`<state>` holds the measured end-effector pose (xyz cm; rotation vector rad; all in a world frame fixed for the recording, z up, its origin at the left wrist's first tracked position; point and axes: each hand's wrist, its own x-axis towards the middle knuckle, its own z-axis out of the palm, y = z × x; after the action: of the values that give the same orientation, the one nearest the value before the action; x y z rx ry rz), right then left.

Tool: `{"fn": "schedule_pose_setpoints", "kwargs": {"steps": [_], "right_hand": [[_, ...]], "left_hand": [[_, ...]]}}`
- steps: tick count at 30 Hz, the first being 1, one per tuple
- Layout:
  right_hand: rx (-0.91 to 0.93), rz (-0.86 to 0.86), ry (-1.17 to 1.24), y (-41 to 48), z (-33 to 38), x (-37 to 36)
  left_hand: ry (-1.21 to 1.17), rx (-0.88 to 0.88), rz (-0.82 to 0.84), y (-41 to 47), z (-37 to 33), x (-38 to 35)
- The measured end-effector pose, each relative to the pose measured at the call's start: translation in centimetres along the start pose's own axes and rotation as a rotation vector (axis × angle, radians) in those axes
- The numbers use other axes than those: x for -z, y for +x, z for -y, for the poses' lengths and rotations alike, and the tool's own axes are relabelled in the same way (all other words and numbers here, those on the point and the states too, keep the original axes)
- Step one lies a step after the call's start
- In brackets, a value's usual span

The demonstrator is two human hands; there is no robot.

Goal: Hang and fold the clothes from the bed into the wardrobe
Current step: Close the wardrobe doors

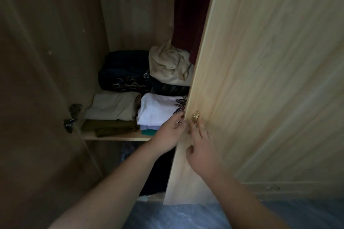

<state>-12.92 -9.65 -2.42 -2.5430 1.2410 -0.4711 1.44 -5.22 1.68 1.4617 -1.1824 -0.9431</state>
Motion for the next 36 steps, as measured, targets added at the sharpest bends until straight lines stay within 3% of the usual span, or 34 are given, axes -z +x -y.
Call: {"fn": "schedule_pose_setpoints", "kwargs": {"steps": [3, 6, 14, 21, 28, 31, 36], "right_hand": [[0.049, 0.048, -0.070, -3.2, 0.1, 0.9], [0.124, 0.121, -0.152, -7.8, 0.9, 1.4], [0.380, 0.285, -0.162, -18.7, 6.0, 0.8], [0.517, 0.336, -0.040, -22.5, 14.7, 1.4], [0.606, 0.275, 0.036, -23.1, 25.3, 1.4], [0.595, 0.215, 0.090, -22.8, 29.5, 1.7], [0.609, 0.063, 0.255, -23.4, 34.0, 3.0]], "left_hand": [[0.362, -0.018, -0.132, -6.4, 0.6, 0.1], [0.766, 0.096, -0.115, -13.8, 3.3, 0.1], [1.232, 0.381, -0.208, -35.9, 5.6, -1.6], [1.284, 0.567, -0.506, -49.0, 3.1, 5.1], [1.216, 0.558, -0.657, -50.3, 1.2, 14.5], [1.129, 0.434, -0.658, -47.5, 0.9, 18.4], [1.066, 0.028, -0.533, -44.5, 1.6, 22.0]]}}
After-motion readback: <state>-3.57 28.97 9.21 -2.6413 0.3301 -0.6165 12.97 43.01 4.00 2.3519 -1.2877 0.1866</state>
